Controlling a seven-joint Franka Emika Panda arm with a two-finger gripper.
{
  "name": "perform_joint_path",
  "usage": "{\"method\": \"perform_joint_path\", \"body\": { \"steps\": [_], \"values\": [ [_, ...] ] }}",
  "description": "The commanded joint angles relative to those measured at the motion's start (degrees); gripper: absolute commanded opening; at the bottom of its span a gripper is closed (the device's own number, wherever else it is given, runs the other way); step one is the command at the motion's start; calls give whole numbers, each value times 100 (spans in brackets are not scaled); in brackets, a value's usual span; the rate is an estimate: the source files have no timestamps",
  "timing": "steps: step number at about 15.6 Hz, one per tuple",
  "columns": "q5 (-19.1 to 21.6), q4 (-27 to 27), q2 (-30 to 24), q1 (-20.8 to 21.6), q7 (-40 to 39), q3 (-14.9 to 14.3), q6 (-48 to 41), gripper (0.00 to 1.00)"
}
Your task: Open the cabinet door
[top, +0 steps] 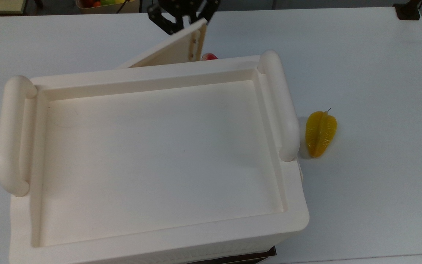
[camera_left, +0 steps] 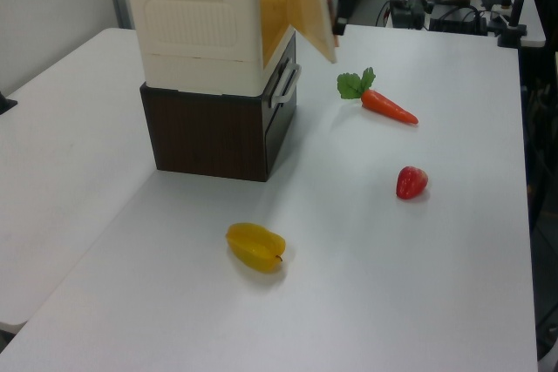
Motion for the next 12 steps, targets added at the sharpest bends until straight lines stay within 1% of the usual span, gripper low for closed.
{"method": "perform_joint_path", "body": {
  "steps": [1,2,5,8,10,12],
  "values": [
    [154,-61,-106,-571,-116,-57,-643,76],
    [120,-61,-97,-668,-116,-57,-766,100],
    [67,-69,-80,-941,-98,-57,-943,100],
    [40,-104,-18,-1046,-37,-74,-961,100],
    [40,-236,-115,-1240,-28,-83,-1092,100],
    [-3,-245,-255,-1389,-28,-101,-1434,100]
  ]
}}
